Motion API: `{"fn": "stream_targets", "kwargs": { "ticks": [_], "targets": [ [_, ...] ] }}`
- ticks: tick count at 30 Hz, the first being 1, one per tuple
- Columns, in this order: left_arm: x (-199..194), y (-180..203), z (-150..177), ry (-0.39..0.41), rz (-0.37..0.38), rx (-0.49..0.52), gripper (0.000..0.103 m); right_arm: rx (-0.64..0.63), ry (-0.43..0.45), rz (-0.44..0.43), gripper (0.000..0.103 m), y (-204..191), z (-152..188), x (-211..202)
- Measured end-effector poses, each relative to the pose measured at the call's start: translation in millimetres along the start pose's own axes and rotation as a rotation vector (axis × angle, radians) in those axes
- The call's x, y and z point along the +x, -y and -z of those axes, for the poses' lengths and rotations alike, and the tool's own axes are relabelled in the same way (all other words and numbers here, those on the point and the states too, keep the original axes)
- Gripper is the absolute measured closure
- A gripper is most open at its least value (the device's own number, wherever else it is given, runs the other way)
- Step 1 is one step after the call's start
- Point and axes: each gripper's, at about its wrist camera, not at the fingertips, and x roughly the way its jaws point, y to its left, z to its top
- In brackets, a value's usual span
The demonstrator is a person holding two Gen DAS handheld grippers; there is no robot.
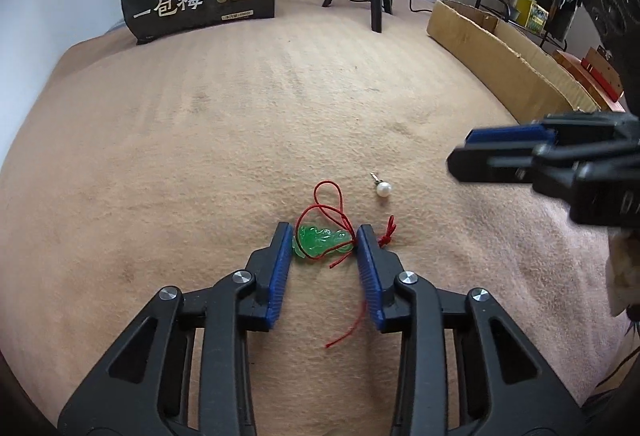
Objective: Organize jewelry
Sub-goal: 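Grasp the green pendant with the left tool while the right tool grasps the pearl, then carry the pendant in the left tool while the right tool carries the pearl to the box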
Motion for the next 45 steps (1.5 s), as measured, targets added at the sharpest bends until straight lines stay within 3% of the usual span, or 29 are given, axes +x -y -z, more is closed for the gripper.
{"fn": "stream_targets", "kwargs": {
  "ticks": [9,15,19,20,23,32,45],
  "targets": [
    [-3.9,-26.6,3.8,0.001,-0.022,-0.036,0.069,-0.079,-0.039,-0.011,0.075,-24.2,-0.2,29.3],
    [-5.2,-31.1,6.7,0.007,-0.018,-0.043,0.070,-0.133,-0.049,0.029,0.079,-35.5,-1.7,43.0],
    [-4.7,-32.2,6.5,0.009,-0.013,-0.047,0.070,-0.184,-0.057,0.073,0.090,-42.9,-2.0,47.6],
    [-5.0,-32.4,6.6,0.010,-0.011,-0.048,0.070,-0.195,-0.057,0.080,0.097,-44.2,-2.5,47.9],
    [-7.1,-33.5,6.6,0.007,-0.003,-0.057,0.070,-0.206,-0.052,0.086,0.097,-45.8,-3.0,45.6],
    [-33.1,-25.3,7.6,0.036,0.007,-0.051,0.070,-0.147,0.014,0.081,0.097,-35.9,-1.1,11.8],
    [-89.9,-4.3,-10.6,0.146,0.039,-0.029,0.070,-0.056,0.156,0.124,0.097,-4.5,4.1,-76.2]
  ]
}}
